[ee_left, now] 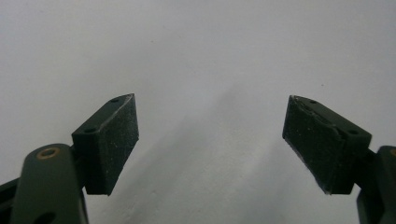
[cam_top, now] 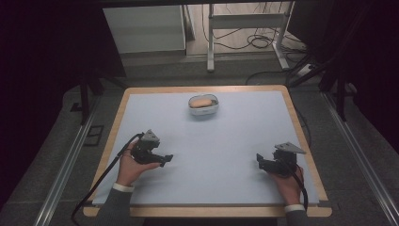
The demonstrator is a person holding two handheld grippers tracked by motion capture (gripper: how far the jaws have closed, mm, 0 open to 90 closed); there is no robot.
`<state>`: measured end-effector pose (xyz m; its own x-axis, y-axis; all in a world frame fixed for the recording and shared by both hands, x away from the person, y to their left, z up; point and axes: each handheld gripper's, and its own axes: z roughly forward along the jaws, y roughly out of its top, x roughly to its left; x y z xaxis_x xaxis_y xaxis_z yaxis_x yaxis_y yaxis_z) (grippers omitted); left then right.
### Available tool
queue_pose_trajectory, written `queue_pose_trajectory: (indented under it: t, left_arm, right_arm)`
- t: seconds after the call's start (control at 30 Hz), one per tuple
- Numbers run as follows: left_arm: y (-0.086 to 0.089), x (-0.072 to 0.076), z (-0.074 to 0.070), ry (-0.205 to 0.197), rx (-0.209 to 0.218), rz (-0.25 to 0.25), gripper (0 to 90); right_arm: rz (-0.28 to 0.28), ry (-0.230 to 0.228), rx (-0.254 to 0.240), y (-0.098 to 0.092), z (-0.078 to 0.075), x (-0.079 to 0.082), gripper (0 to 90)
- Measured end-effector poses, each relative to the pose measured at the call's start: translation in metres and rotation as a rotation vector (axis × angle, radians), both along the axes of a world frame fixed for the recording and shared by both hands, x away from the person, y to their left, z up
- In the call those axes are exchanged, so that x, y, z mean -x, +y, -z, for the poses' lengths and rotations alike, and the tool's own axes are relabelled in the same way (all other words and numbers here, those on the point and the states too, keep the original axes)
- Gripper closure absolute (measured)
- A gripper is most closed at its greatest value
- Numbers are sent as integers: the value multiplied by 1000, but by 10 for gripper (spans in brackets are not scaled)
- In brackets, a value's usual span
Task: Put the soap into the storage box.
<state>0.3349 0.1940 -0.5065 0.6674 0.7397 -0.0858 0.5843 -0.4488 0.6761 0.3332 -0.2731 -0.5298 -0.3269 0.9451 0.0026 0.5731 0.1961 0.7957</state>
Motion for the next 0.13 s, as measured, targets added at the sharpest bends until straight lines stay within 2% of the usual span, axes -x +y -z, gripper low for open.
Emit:
queue_pose_trajectory:
  t: [0.13]
  left_arm:
    - [1, 1, 3, 7, 4, -2, 187]
  right_arm:
    - [-6, 13, -10, -1, 0, -1, 102]
